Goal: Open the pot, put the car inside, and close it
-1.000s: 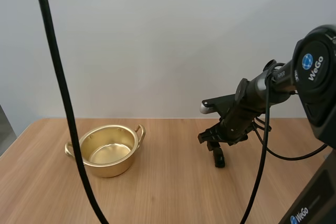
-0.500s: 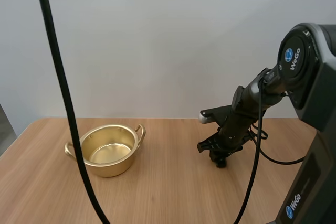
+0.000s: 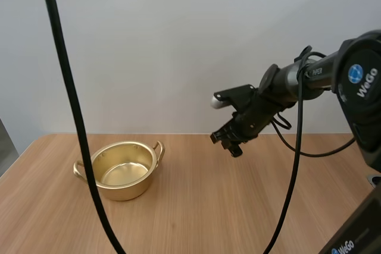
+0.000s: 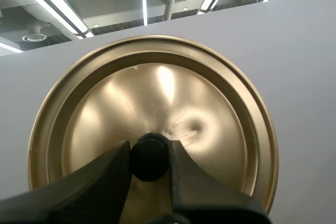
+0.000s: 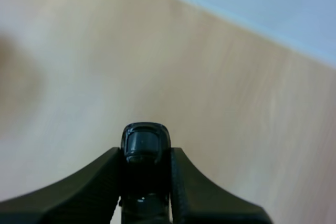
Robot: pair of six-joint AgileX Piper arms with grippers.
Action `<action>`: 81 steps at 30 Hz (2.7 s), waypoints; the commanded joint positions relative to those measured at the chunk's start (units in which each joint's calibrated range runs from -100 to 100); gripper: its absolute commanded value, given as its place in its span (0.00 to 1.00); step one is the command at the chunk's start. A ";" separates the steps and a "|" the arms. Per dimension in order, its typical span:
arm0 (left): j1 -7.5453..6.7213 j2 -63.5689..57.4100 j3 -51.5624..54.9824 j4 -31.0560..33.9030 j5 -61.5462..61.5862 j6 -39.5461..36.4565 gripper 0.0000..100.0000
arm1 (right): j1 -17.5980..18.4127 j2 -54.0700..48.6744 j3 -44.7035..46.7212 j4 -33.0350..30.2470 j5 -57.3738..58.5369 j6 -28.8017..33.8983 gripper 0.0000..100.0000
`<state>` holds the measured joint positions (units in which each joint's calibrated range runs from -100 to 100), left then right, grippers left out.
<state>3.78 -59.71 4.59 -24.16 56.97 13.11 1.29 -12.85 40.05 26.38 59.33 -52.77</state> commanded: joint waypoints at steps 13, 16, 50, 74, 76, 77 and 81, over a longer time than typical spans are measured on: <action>0.04 -1.46 -0.54 0.02 -1.79 0.01 0.00 | 18.59 -8.71 -6.23 18.26 -7.03 -10.00 0.00; 0.04 -1.96 -0.54 -0.88 0.14 0.01 0.00 | 21.00 -6.78 -6.23 17.88 -10.86 -11.71 0.00; 0.04 -1.96 -0.64 -5.27 -6.55 1.16 0.00 | 27.18 26.59 -15.67 3.96 -26.35 -14.31 0.00; 0.35 -1.96 -0.64 -4.63 -6.56 1.16 0.00 | 26.84 7.72 -15.67 1.97 -27.02 -8.27 1.00; 0.35 -1.96 -0.64 -4.10 -6.56 1.16 0.00 | 26.16 3.17 -15.67 1.97 -25.17 -6.56 1.00; 0.35 -1.96 -0.64 -3.74 -6.56 1.16 0.00 | 25.57 0.74 -15.67 1.24 -24.08 -5.10 1.00; 0.35 -1.96 -0.50 -2.95 -6.56 1.16 0.00 | 21.96 -7.28 -15.67 -5.41 -21.18 1.85 1.00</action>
<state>4.12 -61.63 4.05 -27.17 50.49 14.28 24.99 -12.45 24.41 24.81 37.88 -54.72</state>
